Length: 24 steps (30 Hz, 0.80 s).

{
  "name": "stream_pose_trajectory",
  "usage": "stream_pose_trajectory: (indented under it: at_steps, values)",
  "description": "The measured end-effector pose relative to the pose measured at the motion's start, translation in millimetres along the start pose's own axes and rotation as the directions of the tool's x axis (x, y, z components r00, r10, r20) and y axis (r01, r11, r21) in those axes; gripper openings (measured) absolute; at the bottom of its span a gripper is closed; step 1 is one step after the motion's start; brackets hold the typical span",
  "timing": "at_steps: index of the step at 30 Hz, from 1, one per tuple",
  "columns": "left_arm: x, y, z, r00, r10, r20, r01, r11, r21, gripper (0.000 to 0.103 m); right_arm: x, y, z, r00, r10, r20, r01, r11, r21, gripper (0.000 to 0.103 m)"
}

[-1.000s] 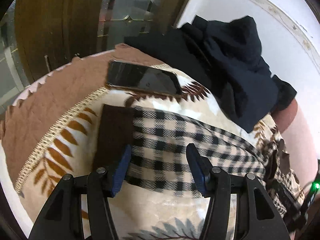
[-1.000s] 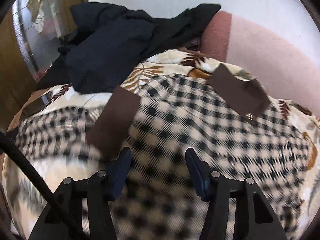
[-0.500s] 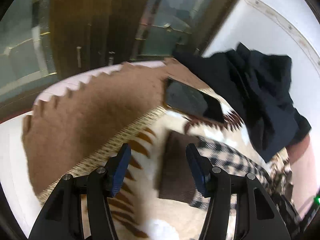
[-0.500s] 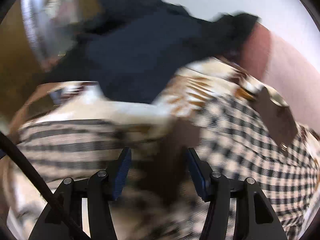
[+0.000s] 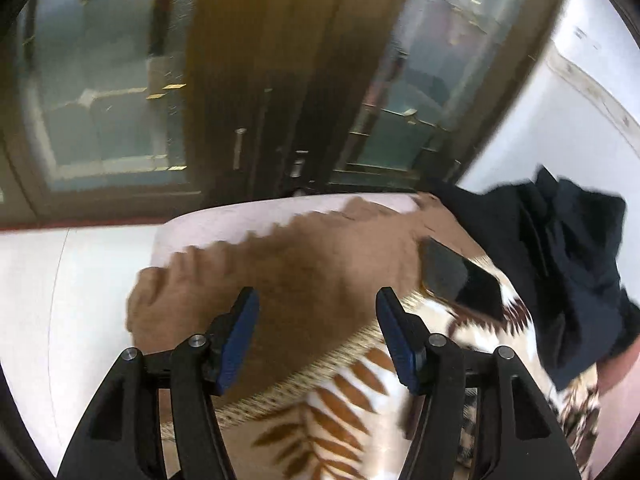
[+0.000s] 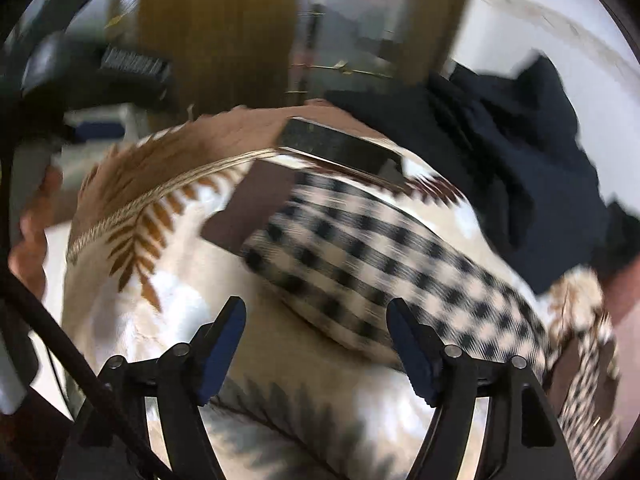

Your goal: Fold large clothes

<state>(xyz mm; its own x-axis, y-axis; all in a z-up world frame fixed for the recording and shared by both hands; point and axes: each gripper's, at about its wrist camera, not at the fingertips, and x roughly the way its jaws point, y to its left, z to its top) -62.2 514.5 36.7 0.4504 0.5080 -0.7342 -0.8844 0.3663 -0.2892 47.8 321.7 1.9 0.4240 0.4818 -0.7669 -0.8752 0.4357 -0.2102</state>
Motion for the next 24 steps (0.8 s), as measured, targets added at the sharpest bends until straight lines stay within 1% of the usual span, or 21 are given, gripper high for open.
stream_pose_trajectory:
  at_steps: [3,5,6,7,8,9,10,13,15,18,19,22,24]
  values:
    - [5,25,10,1.000,0.028,-0.008,-0.029,0.997,-0.076,0.060,15,18,9,0.999,-0.042,0.004,0.042,0.997,-0.062,0.077]
    - [7,41,14,0.999,0.028,-0.017,-0.030,0.991,-0.131,0.060,24,25,15,0.996,-0.088,0.008,0.089,0.991,-0.099,0.077]
    - [8,48,15,0.999,0.029,-0.021,-0.032,0.988,-0.153,0.060,30,29,19,0.994,-0.112,0.008,0.112,0.987,-0.116,0.075]
    - [10,53,17,0.999,0.031,-0.024,-0.035,0.985,-0.168,0.060,35,30,21,0.992,-0.130,0.004,0.129,0.983,-0.128,0.066]
    - [10,57,18,0.999,0.032,-0.026,-0.037,0.984,-0.177,0.060,41,32,25,0.991,-0.131,-0.012,0.128,0.983,-0.133,0.058]
    - [11,59,19,0.999,0.030,-0.029,-0.035,0.983,-0.182,0.060,47,32,28,0.992,-0.120,-0.034,0.115,0.985,-0.129,0.033]
    - [11,59,20,0.999,0.027,-0.030,-0.032,0.982,-0.184,0.060,51,32,30,0.992,-0.111,-0.059,0.103,0.988,-0.118,0.014]
    - [11,60,20,0.999,0.023,-0.029,-0.028,0.982,-0.189,0.060,50,29,41,0.993,-0.103,-0.062,0.099,0.993,-0.065,0.012]
    - [10,62,20,1.000,0.018,-0.026,-0.023,0.979,-0.202,0.060,43,22,53,0.996,-0.074,-0.044,0.075,0.997,0.013,0.011]
    - [9,63,20,1.000,0.016,-0.025,-0.020,0.979,-0.203,0.060,24,2,77,1.000,-0.019,0.017,0.016,0.988,0.152,0.011]
    - [9,62,19,1.000,0.013,-0.026,-0.018,0.980,-0.198,0.060,14,-8,86,0.999,0.006,0.048,-0.016,0.979,0.205,0.011]
    - [8,55,17,0.999,0.003,-0.032,-0.008,0.983,-0.181,0.060,-10,-29,104,0.992,0.046,0.119,-0.080,0.950,0.303,0.011]
    - [7,47,15,1.000,-0.003,-0.031,-0.002,0.987,-0.162,0.060,-27,-50,110,0.982,0.069,0.175,-0.133,0.911,0.390,0.011]
